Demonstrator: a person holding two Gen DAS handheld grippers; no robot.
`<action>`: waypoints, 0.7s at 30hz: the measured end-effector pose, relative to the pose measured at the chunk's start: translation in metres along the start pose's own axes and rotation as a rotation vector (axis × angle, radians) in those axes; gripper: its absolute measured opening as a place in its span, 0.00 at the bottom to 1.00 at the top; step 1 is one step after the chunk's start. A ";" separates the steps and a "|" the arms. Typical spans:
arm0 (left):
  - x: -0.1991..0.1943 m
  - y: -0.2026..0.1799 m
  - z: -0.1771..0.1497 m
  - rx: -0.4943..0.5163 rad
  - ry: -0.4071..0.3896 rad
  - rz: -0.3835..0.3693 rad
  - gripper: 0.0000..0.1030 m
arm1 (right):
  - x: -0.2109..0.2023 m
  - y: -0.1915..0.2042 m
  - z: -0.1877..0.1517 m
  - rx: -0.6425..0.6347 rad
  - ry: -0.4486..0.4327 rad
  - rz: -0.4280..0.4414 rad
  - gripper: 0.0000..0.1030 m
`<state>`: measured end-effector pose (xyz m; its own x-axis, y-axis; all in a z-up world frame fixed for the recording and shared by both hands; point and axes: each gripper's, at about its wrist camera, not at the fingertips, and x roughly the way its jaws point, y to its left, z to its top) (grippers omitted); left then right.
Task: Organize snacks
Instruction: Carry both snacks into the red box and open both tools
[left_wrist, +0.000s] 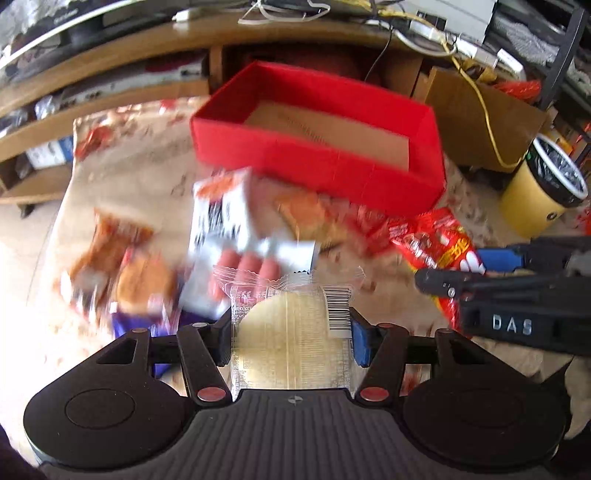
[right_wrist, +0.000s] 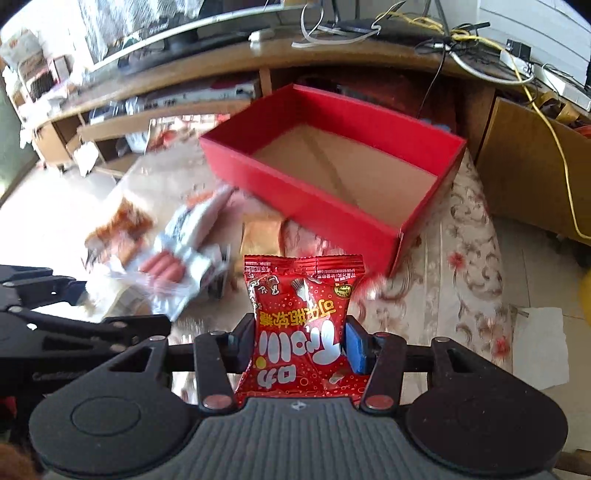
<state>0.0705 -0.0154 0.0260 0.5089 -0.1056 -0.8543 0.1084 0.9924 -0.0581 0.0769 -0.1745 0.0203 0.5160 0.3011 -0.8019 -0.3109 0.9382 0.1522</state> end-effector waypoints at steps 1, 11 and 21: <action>0.002 0.000 0.007 0.000 -0.007 0.000 0.63 | -0.001 -0.003 0.007 0.015 -0.014 0.000 0.47; 0.030 -0.008 0.097 0.020 -0.084 0.008 0.63 | 0.024 -0.046 0.077 0.117 -0.068 -0.051 0.47; 0.097 -0.010 0.179 0.035 -0.129 0.024 0.63 | 0.082 -0.070 0.124 0.133 -0.022 -0.105 0.47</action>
<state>0.2719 -0.0464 0.0359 0.6169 -0.0915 -0.7817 0.1233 0.9922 -0.0189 0.2400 -0.1944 0.0157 0.5578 0.2021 -0.8050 -0.1462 0.9787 0.1444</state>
